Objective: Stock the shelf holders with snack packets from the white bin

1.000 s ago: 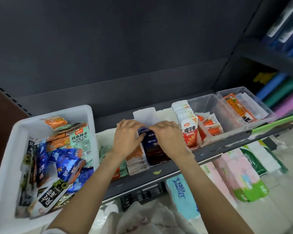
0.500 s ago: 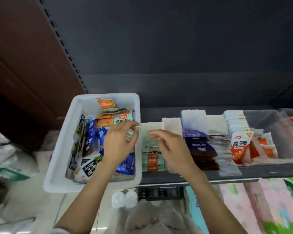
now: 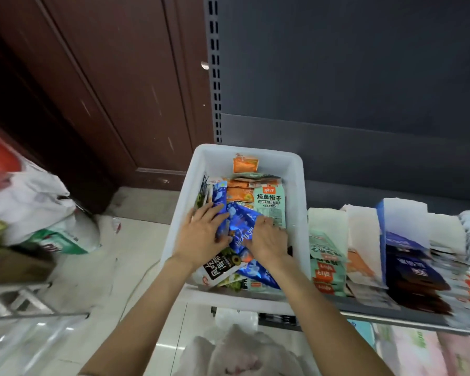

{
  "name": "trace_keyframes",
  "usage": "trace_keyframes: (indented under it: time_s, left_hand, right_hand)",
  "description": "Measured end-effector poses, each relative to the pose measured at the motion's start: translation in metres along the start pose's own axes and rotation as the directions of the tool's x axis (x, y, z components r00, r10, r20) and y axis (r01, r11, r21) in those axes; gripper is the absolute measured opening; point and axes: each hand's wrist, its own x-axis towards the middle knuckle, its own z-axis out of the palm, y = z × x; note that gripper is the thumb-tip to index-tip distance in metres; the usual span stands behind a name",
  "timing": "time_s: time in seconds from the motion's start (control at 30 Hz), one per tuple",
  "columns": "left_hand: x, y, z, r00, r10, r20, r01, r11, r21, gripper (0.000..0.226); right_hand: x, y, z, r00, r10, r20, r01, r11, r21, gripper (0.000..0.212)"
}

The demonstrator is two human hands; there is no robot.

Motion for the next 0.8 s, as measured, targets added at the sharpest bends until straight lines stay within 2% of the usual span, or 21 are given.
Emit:
trace_keyframes:
  time_s: [0.07,0.13,0.23,0.3,0.4,0.47,0.5,0.57,0.63,0.8]
  left_hand:
    - [0.003,-0.001,0.003,1.000,0.008,0.030,-0.009,1.000,0.020,0.056]
    - [0.004,-0.004,0.005,0.998,0.010,0.058,-0.011,1.000,0.027,0.055]
    - [0.004,-0.006,0.006,0.997,0.019,0.080,-0.022,0.999,0.032,0.057]
    - [0.006,-0.005,0.006,0.998,0.026,0.062,-0.028,0.999,0.024,0.060]
    - [0.008,0.001,0.001,0.996,0.032,-0.080,-0.041,0.993,-0.111,0.064]
    - [0.010,0.010,-0.009,0.973,0.056,-0.226,-0.117,0.956,-0.269,0.068]
    - [0.011,0.017,-0.016,0.957,0.092,-0.276,-0.185,0.925,-0.332,0.069]
    - [0.009,0.035,-0.029,0.929,0.226,-0.292,-0.335,0.849,-0.409,0.070]
    - [0.005,0.054,-0.037,0.904,0.338,-0.263,-0.426,0.769,-0.477,0.070]
    - [0.001,0.088,-0.045,0.910,0.339,-0.239,-0.410,0.650,-0.640,0.067]
  right_hand:
    - [0.002,-0.002,0.005,1.000,0.020,-0.004,-0.020,0.998,0.064,0.066]
    - [0.005,0.003,0.002,0.998,0.040,-0.051,-0.028,0.975,0.219,0.055]
    - [0.002,0.013,-0.011,0.986,0.110,-0.126,-0.021,0.829,0.559,0.029]
    - [-0.007,0.017,-0.023,0.963,0.164,-0.215,0.026,0.736,0.676,0.012]
    - [-0.023,0.029,-0.043,0.935,0.172,-0.309,0.113,0.684,0.721,0.009]
    - [-0.034,0.040,-0.056,0.931,0.172,-0.323,0.145,0.638,0.757,0.009]
    - [-0.040,0.045,-0.062,0.928,0.202,-0.312,0.144,0.578,0.803,0.007]
    - [-0.052,0.055,-0.074,0.932,0.263,-0.249,0.135,0.387,0.912,0.005]
    - [-0.066,0.066,-0.084,0.951,0.238,-0.198,0.134,0.258,0.957,0.013]
    - [-0.105,0.094,-0.101,0.976,0.051,-0.212,0.195,0.231,0.953,0.008]
